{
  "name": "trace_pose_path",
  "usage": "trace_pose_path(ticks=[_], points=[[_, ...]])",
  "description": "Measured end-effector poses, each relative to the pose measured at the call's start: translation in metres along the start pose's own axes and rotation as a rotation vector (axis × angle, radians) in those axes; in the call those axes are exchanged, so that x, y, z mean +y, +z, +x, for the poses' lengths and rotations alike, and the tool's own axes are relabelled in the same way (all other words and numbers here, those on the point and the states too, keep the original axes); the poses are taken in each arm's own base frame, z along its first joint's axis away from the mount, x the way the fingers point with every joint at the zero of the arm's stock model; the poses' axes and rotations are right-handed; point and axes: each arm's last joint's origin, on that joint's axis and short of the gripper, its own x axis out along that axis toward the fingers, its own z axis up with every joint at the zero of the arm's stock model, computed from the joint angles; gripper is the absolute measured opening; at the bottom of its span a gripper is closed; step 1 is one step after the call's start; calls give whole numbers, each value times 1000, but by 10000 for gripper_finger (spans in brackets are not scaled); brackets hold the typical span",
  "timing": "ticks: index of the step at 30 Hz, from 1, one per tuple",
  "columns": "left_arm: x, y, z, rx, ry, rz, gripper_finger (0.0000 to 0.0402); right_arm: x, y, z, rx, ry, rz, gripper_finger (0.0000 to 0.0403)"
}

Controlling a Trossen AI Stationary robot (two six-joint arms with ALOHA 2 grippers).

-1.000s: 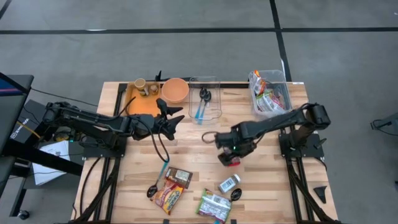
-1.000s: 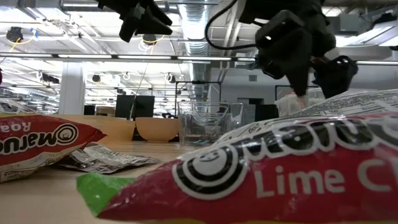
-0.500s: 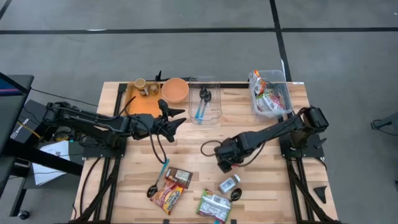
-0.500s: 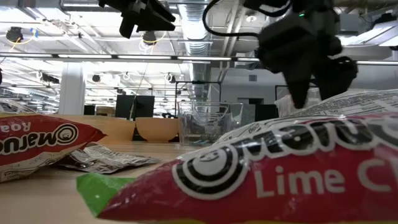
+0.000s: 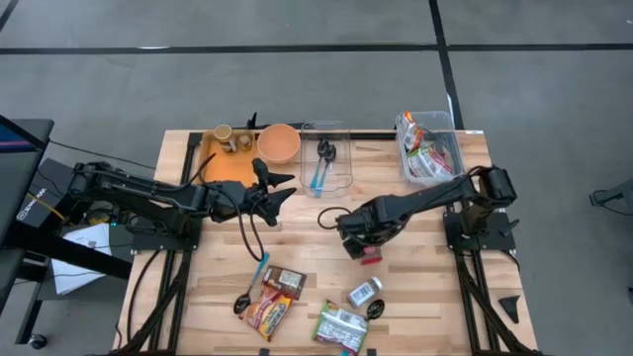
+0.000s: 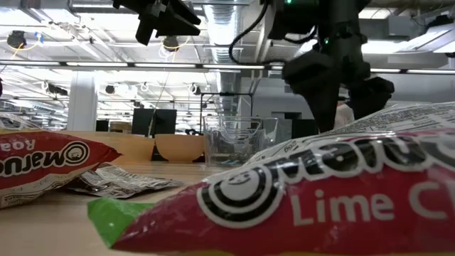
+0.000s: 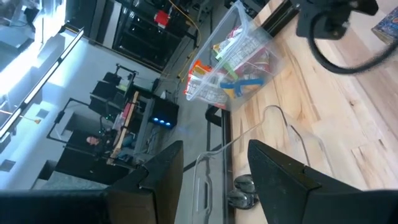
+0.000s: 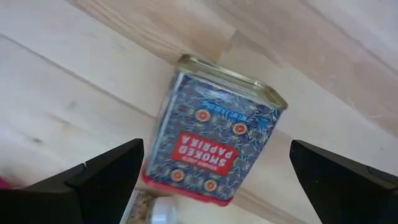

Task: Pick & Place Food Item
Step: Put the red seasoning can into the orange bin

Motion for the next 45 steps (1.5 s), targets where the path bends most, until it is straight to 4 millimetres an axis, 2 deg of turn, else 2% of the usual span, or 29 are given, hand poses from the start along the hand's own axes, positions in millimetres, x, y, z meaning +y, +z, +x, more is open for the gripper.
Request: trace_pose_path(ticks=[11,26,31,39,45], points=[[0,0,0,0,-1,-3,172,5,1,24,33,-72,-43,400],[0,0,0,1,-4,-5,172,-15,-5,46,53,-168,-54,398],[0,0,0,1,-4,-9,172,-15,-5,47,53,-165,-76,374],[-1,0,0,3,-6,-11,172,-13,-6,47,36,-155,-98,301],[-1,-1,0,5,-6,-25,172,-13,-8,47,27,-162,-125,298]])
